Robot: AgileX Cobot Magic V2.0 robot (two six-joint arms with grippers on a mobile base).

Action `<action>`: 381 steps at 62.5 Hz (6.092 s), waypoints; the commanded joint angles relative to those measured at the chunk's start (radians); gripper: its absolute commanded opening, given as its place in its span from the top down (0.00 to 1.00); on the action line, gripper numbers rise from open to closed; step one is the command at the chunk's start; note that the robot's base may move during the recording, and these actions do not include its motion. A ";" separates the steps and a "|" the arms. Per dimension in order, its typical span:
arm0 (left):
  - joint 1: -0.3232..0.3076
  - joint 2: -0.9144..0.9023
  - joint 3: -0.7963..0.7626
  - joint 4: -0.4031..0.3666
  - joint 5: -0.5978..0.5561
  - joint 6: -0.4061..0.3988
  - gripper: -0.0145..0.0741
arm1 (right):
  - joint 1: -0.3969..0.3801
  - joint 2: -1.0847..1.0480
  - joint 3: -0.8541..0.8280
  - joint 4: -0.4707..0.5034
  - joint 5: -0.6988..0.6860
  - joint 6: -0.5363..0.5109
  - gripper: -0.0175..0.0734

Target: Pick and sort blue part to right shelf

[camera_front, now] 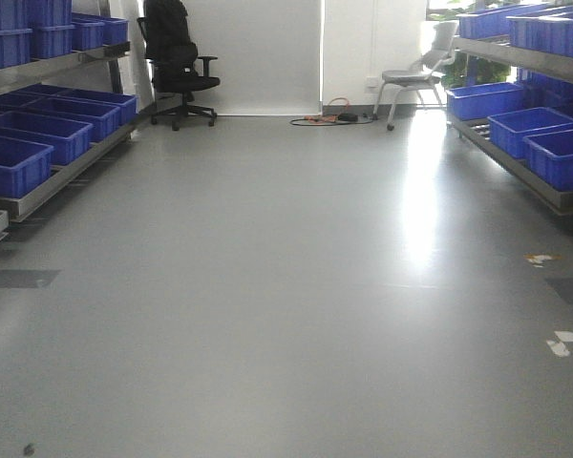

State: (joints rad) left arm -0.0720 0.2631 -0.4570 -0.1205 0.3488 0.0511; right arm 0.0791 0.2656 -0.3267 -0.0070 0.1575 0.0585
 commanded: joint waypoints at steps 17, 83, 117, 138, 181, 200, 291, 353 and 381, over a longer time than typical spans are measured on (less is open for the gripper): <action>0.001 0.014 -0.030 -0.003 -0.088 0.001 0.40 | -0.004 0.007 -0.030 -0.011 -0.094 -0.011 0.36; 0.001 0.014 -0.030 -0.003 -0.088 0.001 0.40 | -0.004 0.007 -0.030 -0.011 -0.094 -0.011 0.36; 0.001 0.014 -0.030 -0.003 -0.088 0.001 0.40 | -0.004 0.007 -0.030 -0.011 -0.094 -0.011 0.36; 0.001 0.014 -0.030 -0.003 -0.088 0.001 0.40 | -0.004 0.007 -0.030 -0.011 -0.094 -0.011 0.36; 0.001 0.014 -0.030 -0.003 -0.088 0.001 0.40 | -0.004 0.007 -0.030 -0.011 -0.094 -0.011 0.36; 0.001 0.014 -0.030 -0.003 -0.088 0.001 0.40 | -0.004 0.007 -0.030 -0.011 -0.094 -0.011 0.36; 0.001 0.014 -0.030 -0.003 -0.088 0.001 0.40 | -0.004 0.007 -0.030 -0.011 -0.094 -0.011 0.36; 0.001 0.014 -0.030 -0.003 -0.088 0.001 0.40 | -0.004 0.007 -0.030 -0.011 -0.094 -0.011 0.36; 0.001 0.014 -0.030 -0.003 -0.088 0.001 0.40 | -0.004 0.007 -0.030 -0.011 -0.104 -0.011 0.36</action>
State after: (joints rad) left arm -0.0720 0.2631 -0.4570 -0.1205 0.3488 0.0533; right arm 0.0791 0.2656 -0.3267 -0.0070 0.1575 0.0585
